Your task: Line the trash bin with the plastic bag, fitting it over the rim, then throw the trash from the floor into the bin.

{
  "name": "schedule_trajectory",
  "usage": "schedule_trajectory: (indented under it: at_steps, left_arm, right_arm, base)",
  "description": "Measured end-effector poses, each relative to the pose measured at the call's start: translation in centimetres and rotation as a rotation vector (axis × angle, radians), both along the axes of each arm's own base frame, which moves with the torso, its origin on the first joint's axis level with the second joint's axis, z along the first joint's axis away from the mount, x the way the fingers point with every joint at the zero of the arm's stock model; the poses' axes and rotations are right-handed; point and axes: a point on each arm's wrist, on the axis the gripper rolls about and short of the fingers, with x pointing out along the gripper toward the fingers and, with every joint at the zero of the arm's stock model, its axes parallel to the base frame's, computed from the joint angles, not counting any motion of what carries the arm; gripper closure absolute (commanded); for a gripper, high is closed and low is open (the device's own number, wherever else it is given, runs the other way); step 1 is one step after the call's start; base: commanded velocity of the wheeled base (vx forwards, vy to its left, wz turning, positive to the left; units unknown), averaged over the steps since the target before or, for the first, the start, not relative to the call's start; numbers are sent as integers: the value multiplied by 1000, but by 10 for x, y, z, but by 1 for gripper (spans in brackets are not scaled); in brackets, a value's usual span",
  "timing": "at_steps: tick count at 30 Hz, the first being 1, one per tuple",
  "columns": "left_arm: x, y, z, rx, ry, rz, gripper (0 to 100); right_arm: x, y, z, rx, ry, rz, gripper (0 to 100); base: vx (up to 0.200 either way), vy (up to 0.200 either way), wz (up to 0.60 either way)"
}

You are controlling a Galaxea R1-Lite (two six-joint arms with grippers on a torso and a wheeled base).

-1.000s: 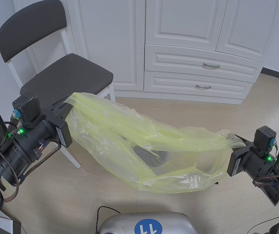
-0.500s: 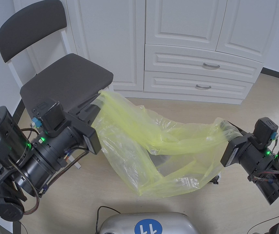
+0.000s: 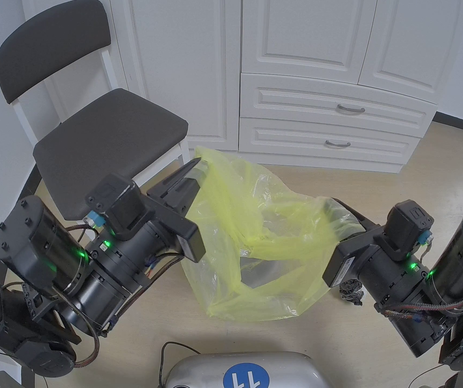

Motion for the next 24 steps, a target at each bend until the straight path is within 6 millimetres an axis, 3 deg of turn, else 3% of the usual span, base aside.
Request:
schedule_trajectory:
  at_steps: [6, 13, 19, 24]
  left_arm:
    - [6, -14, 0, 42, 64, -2, 100]
    - [23, -28, 3, 18, 252, 0, 100]
    - [41, -35, 12, -70, 366, 16, 100]
    - [61, -37, 12, -114, 409, 47, 100]
  right_arm:
    - [3, 11, 7, -44, -6, 76, 100]
    - [16, 25, 5, -34, 156, 115, 100]
    - [44, 37, 14, 155, 366, 200, 100]
    - [77, 36, 18, 233, 434, 174, 100]
  base:
    - [0, 0, 0]
    - [0, 0, 0]
    - [0, 0, 0]
    - [0, 0, 0]
